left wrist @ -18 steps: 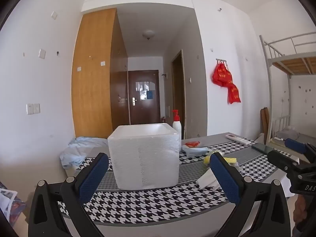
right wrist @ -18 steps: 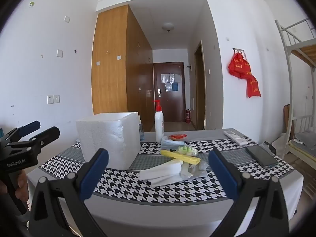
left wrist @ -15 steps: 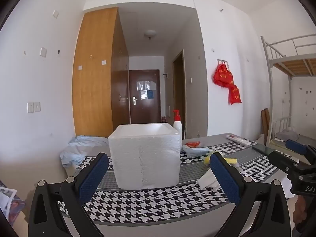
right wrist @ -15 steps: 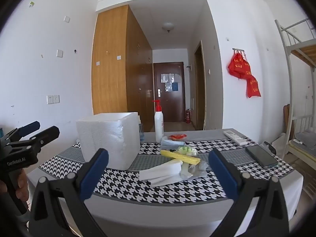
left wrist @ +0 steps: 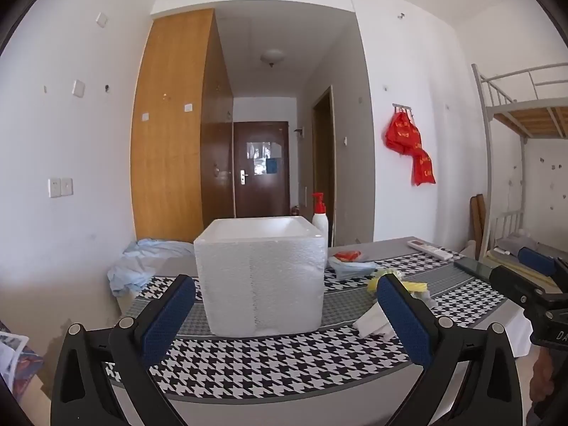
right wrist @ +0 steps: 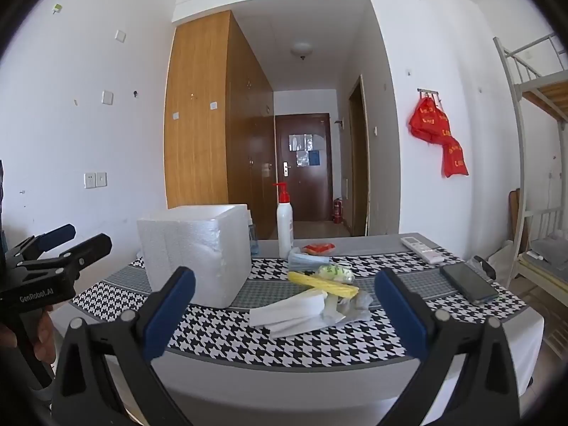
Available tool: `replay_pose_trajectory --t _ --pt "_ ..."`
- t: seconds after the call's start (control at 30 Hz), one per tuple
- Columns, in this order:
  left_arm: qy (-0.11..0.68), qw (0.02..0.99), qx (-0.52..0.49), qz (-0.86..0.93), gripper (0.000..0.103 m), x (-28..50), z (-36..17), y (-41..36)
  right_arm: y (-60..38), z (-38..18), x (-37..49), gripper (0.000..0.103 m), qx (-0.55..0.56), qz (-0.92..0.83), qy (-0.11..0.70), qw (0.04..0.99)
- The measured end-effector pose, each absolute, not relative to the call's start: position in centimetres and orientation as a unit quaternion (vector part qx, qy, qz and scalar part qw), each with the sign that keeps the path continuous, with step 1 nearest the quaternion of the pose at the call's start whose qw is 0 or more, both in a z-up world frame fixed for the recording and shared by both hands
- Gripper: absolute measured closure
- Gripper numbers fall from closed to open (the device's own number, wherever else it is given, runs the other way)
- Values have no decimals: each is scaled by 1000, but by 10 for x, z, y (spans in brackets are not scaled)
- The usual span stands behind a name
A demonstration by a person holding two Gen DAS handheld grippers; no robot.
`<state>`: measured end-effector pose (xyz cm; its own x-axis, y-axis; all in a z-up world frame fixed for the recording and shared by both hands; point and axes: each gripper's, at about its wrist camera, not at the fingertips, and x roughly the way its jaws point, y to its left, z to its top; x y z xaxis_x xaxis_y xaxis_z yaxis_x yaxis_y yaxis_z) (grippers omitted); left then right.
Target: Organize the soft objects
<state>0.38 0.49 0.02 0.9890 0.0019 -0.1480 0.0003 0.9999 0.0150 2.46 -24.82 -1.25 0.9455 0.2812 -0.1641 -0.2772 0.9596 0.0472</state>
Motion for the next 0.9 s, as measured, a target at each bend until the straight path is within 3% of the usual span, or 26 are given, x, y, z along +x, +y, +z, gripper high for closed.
replay_pose_trajectory --t 0.9 --pt "77 997 10 20 1 7 -4 5 -253 -7 17 1 16 136 83 987"
